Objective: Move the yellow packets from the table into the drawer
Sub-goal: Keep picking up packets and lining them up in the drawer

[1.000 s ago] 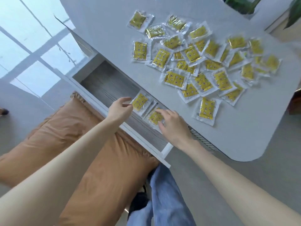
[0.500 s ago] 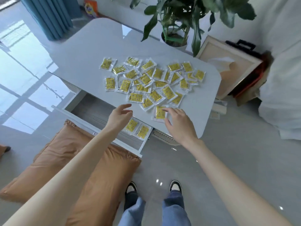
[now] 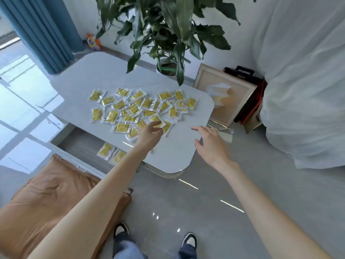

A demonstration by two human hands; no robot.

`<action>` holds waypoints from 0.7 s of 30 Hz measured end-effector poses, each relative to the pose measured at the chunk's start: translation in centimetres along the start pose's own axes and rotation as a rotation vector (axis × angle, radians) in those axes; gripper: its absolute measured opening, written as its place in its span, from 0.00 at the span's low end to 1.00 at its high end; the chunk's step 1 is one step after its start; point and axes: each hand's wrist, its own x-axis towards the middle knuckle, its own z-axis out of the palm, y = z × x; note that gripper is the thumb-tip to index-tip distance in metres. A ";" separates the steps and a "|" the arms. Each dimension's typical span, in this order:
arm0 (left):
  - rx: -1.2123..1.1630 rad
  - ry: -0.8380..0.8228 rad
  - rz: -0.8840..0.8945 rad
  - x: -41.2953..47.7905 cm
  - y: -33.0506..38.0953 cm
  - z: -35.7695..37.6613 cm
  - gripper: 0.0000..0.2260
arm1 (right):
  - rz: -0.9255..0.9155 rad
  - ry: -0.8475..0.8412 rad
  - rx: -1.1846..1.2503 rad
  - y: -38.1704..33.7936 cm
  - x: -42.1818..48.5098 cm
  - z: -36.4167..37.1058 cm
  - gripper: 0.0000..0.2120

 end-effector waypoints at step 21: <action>-0.080 0.180 -0.170 17.3 2.6 12.9 0.19 | -0.071 -0.328 0.083 14.1 18.7 -3.7 0.22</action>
